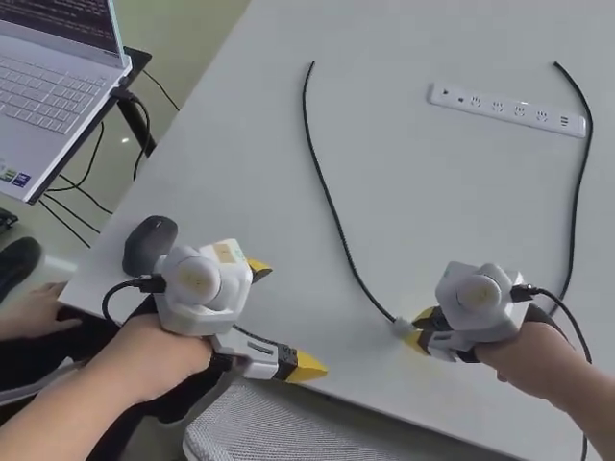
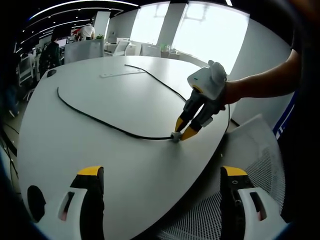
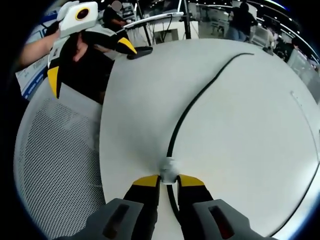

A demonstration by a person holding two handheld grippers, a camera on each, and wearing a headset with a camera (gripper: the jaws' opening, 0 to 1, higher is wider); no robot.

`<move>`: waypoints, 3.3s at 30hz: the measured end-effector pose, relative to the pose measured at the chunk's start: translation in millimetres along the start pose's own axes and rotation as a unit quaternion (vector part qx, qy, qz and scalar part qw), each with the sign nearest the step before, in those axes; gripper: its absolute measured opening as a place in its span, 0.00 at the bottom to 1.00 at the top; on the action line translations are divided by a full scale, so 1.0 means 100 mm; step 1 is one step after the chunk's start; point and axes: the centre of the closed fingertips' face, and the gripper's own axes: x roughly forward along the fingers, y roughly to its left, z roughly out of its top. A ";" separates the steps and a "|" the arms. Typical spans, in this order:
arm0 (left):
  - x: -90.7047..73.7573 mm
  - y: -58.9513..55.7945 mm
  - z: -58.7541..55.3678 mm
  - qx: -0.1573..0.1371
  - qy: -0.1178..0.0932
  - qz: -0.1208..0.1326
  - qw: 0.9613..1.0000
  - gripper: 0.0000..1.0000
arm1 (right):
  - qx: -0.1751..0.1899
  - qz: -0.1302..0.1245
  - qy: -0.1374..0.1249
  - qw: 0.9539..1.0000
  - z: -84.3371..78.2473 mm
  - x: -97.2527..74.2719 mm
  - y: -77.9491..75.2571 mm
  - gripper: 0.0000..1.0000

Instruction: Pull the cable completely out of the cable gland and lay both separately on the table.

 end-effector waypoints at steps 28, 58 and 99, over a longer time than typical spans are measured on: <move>0.15 -0.36 0.34 0.035 -0.024 -0.034 0.998 0.96 | 0.003 0.014 -0.030 0.999 0.13 -0.57 0.10 0.07; 0.55 -1.00 0.94 0.086 -0.064 -0.111 0.988 0.82 | -0.088 0.055 -0.034 0.994 0.32 -1.36 0.34 0.07; 0.75 -1.33 1.13 0.087 -0.097 -0.201 0.971 0.20 | -0.124 0.147 -0.054 0.980 0.23 -1.53 0.47 0.07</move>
